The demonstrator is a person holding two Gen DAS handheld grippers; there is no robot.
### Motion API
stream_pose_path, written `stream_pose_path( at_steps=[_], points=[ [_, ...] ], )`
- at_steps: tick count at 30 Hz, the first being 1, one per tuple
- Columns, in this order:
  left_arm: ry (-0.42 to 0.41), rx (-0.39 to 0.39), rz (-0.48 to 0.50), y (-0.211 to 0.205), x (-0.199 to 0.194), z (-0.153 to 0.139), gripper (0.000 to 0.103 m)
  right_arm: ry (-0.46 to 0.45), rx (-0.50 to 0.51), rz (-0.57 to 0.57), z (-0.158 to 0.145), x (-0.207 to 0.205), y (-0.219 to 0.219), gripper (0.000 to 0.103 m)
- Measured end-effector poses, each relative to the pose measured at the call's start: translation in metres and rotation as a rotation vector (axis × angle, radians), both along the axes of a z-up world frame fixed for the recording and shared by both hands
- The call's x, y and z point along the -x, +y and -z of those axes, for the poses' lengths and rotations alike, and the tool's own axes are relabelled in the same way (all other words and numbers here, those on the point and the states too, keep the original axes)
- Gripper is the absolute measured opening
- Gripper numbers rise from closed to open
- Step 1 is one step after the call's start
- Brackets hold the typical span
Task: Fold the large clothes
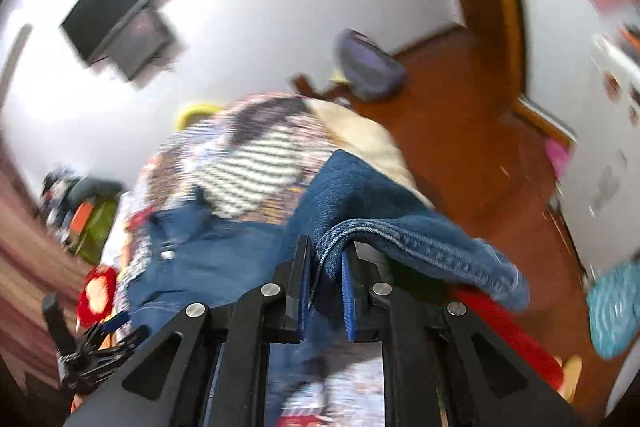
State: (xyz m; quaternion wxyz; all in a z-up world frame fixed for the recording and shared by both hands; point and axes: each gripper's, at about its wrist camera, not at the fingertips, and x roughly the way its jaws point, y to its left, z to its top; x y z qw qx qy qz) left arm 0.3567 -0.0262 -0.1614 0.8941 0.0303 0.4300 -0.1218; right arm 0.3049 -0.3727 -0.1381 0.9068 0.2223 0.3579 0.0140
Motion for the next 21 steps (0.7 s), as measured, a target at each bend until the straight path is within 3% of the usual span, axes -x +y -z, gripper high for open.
stream_pose_path(
  at_steps=[3,7,10,18,21],
  points=[
    [-0.021,0.011,-0.019,0.011,0.006,-0.007,0.09,-0.059,0.014,-0.119,-0.021,-0.005,0.05,0.011],
    [-0.032,0.035,-0.042,0.029,0.014,-0.014,0.09,-0.042,0.018,-0.257,-0.013,-0.017,0.115,0.011],
    [-0.037,0.038,-0.058,0.04,0.02,-0.015,0.09,0.018,0.019,-0.327,0.008,-0.025,0.15,0.011],
    [-0.012,0.047,-0.092,0.062,0.035,-0.007,0.09,0.324,0.018,-0.442,0.102,-0.034,0.206,0.011],
    [0.006,0.058,-0.089,0.063,0.034,-0.003,0.09,0.355,0.065,-0.438,0.114,-0.023,0.208,0.012]
  ],
)
